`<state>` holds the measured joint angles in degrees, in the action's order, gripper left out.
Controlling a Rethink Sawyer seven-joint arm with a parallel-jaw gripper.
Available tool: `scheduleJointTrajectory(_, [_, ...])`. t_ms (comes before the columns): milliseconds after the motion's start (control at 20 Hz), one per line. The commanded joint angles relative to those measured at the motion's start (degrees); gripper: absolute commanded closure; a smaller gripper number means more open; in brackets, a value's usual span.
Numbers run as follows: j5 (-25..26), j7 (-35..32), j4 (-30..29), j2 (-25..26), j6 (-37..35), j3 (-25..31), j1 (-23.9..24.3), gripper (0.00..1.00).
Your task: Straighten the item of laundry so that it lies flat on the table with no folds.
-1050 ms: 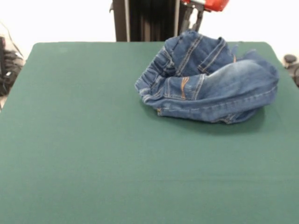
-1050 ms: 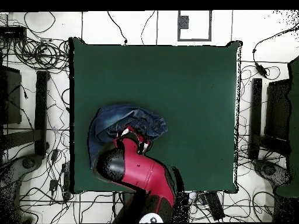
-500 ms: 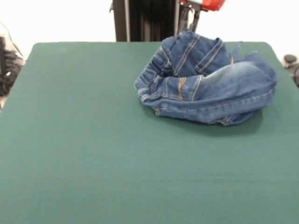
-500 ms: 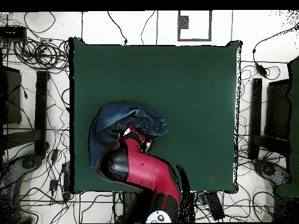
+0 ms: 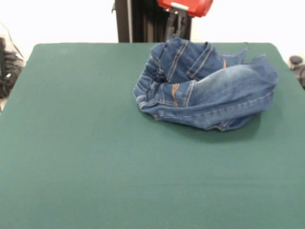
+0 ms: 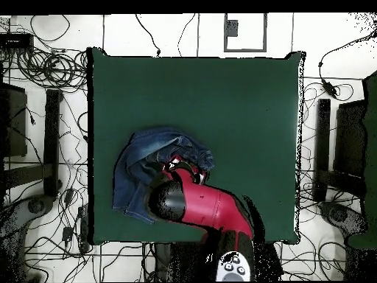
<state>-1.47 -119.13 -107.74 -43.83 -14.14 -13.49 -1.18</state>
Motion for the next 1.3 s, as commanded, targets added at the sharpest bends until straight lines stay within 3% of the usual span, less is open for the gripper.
scheduleJointTrajectory(50, [9.4,10.3,5.4,-0.1,-9.1,7.1,2.3,1.00])
scheduleJointTrajectory(400, [16.0,9.7,7.8,-1.0,-14.5,7.7,3.0,1.00])
scheduleJointTrajectory(900, [19.2,7.0,7.8,-2.1,-16.5,11.1,5.2,1.00])
scheduleJointTrajectory(950, [19.7,6.0,7.8,-2.2,-16.4,11.3,5.2,0.00])
scheduleJointTrajectory(1150, [16.5,1.1,6.8,-2.5,-18.1,11.1,3.9,0.00])
scheduleJointTrajectory(1300, [14.4,-5.5,8.1,-2.0,-18.2,9.1,-0.5,0.00])
